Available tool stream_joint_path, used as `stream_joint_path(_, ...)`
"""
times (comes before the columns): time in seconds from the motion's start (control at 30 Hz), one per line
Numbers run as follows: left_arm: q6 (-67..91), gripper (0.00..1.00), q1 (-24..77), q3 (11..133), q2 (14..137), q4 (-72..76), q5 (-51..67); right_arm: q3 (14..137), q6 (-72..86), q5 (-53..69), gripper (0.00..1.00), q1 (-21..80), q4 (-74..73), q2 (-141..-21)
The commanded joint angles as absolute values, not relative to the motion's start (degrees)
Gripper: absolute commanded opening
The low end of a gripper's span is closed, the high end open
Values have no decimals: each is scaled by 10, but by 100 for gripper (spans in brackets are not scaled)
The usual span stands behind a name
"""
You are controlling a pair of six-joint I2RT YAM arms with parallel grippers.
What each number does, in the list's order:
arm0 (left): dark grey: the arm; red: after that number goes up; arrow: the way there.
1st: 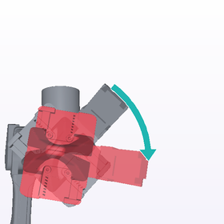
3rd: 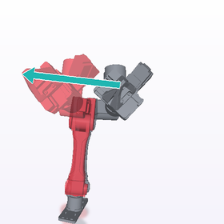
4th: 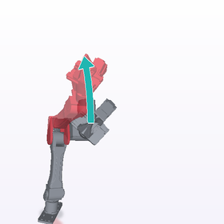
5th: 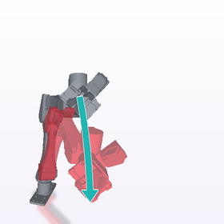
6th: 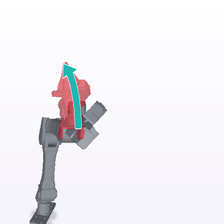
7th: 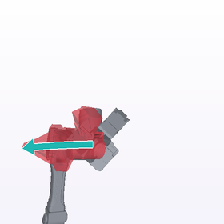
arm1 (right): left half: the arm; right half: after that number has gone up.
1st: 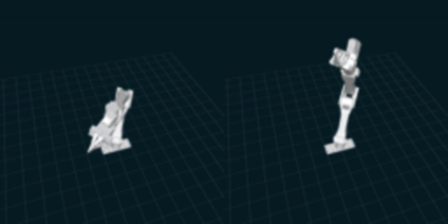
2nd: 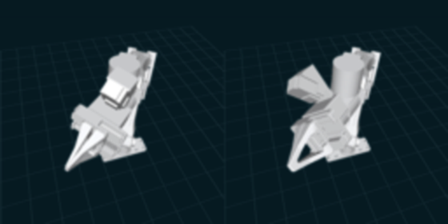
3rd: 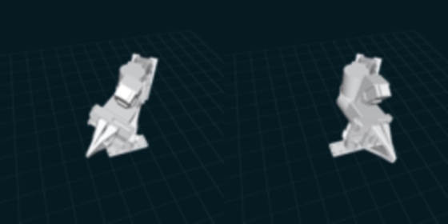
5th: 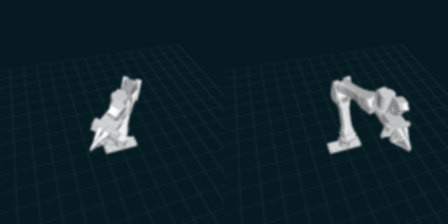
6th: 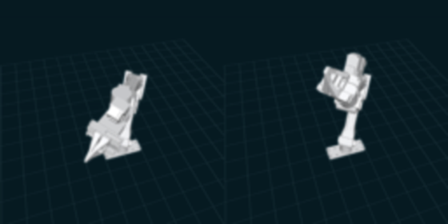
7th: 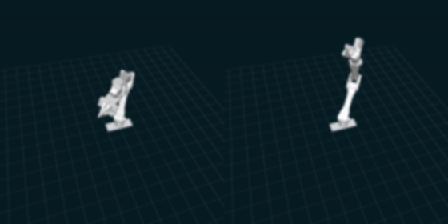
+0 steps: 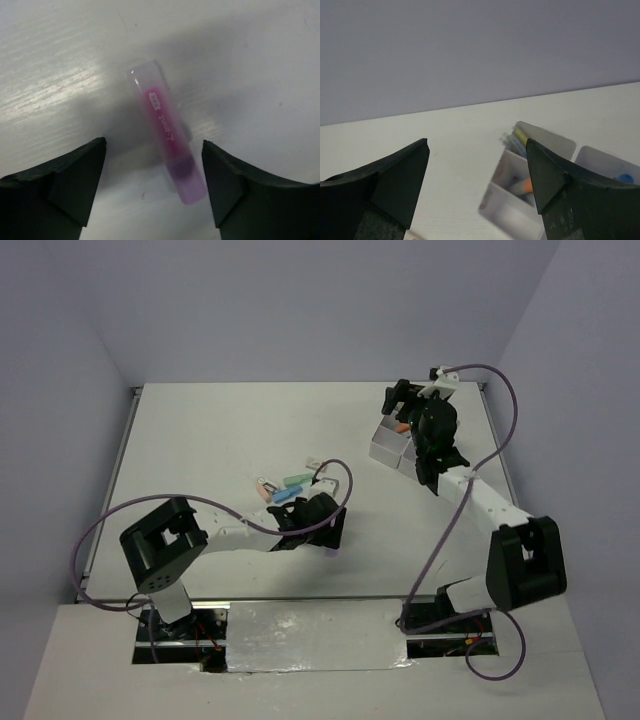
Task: Sort the stationery into containers
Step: Pick up the stationery from the center of the board.
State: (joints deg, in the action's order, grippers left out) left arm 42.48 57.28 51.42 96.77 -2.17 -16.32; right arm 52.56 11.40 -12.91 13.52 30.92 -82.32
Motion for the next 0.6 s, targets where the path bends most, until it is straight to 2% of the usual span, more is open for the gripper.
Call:
stream_joint_path(0.0,439,84,587,544,1017,-82,-183,538,181,-111,85,166,192,-759)
stream_joint_path(0.07,440,78,602,559,1039,-104,-208,523,203,-107,85,176,148,-730)
stream_joint_path(0.17,441,52,610,567,1054,-116,-201,505,222,-86,85,187,104,-695)
stream_joint_path(0.2,443,39,612,564,1054,-116,-200,501,229,-73,85,189,85,-687)
stream_joint_path(0.3,453,19,622,557,1042,-125,-209,470,249,-38,87,189,62,-651)
stream_joint_path(0.4,454,4,628,558,1035,-140,-230,450,269,-3,92,187,57,-637)
stream_joint_path(0.5,452,0,632,542,1011,-127,-241,404,314,51,99,187,86,-631)
stream_joint_path(0.57,447,0,632,520,980,-99,-245,367,342,75,100,190,97,-638)
